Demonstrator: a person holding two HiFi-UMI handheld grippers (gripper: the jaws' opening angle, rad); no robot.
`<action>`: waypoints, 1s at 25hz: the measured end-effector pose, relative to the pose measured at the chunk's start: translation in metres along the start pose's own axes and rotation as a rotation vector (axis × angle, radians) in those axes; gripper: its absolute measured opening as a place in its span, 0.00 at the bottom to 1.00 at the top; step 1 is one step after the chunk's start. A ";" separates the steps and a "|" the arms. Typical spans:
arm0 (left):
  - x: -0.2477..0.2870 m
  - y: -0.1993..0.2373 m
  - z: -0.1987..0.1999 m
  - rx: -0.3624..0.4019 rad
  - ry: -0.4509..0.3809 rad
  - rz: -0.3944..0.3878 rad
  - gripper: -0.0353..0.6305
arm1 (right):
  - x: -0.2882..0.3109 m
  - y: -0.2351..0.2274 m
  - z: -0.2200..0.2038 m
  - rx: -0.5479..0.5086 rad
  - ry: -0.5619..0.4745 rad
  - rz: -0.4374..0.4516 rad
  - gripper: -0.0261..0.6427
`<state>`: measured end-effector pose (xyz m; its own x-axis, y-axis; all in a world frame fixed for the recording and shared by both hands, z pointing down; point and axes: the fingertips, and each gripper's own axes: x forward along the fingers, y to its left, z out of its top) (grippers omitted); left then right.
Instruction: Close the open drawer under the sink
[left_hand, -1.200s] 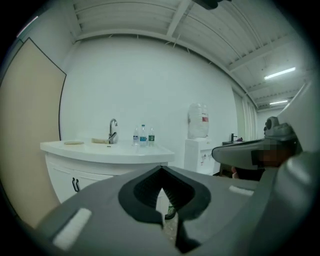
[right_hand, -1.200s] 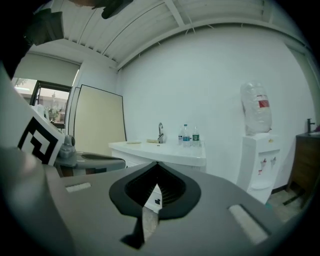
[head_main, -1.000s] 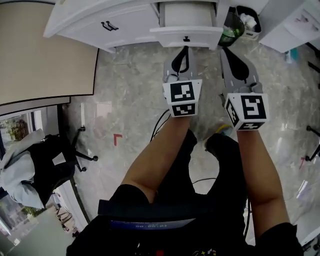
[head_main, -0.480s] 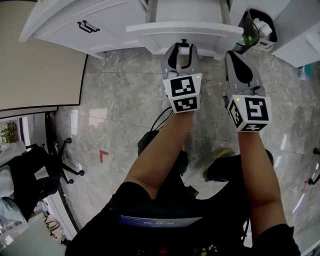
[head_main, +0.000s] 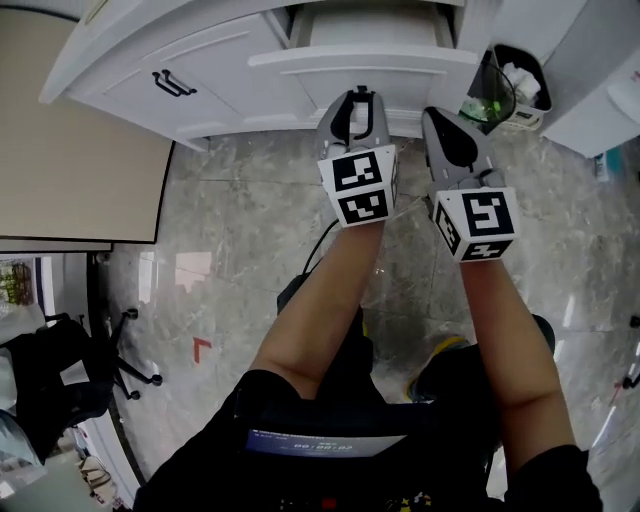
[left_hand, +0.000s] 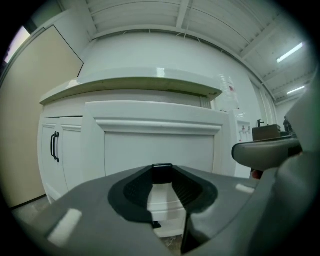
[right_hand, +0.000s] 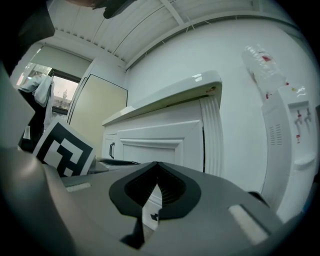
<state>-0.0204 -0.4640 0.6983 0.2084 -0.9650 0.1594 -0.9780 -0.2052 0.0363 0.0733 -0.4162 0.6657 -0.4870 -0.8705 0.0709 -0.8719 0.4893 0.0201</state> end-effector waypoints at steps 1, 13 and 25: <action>0.010 0.002 0.002 -0.001 -0.002 -0.001 0.24 | 0.008 -0.003 0.001 -0.009 -0.002 0.003 0.08; 0.095 0.013 0.019 0.030 -0.012 0.001 0.25 | 0.080 -0.055 -0.006 -0.020 0.027 -0.102 0.08; 0.046 -0.006 0.078 0.068 -0.047 -0.061 0.07 | 0.044 -0.052 0.043 0.009 0.038 -0.129 0.08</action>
<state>-0.0047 -0.5193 0.6285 0.2692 -0.9565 0.1128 -0.9616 -0.2734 -0.0227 0.0949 -0.4818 0.6250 -0.3690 -0.9234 0.1061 -0.9275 0.3732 0.0227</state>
